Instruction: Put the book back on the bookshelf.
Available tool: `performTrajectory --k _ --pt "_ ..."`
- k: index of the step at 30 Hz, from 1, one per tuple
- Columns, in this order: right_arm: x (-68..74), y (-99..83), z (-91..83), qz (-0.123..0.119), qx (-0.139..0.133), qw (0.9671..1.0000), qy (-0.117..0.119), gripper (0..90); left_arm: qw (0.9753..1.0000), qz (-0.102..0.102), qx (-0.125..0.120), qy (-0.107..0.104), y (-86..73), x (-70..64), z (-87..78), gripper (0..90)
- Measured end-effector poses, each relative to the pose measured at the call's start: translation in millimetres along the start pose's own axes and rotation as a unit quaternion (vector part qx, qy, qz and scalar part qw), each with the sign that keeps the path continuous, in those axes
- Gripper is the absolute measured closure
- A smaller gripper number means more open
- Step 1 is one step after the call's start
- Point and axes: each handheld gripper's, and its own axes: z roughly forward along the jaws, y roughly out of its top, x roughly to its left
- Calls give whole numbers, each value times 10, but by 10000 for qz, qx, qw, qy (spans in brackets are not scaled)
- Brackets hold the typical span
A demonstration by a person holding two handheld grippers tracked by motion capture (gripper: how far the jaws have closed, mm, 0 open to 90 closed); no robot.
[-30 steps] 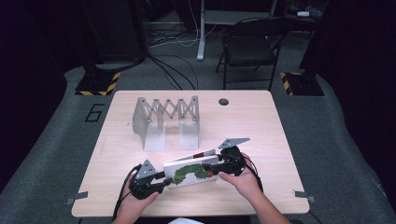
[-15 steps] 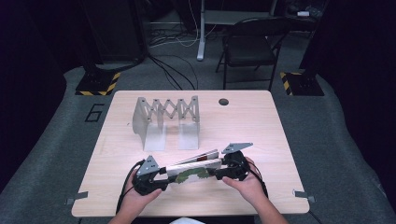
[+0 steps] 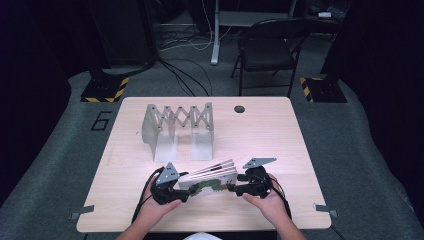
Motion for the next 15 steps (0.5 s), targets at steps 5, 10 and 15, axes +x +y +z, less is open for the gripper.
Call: performTrajectory --k 5,10,15 --pt "-10 -47 -7 59 19 10000 -56 420 9999 -31 -60 -86 29 -5 72 371" --pt "-27 -85 -21 165 35 9998 -109 420 9998 53 -1 -202 64 -28 104 446" --pt "-52 -109 -22 203 33 9997 -122 420 9994 -1 114 -323 69 -25 124 468"
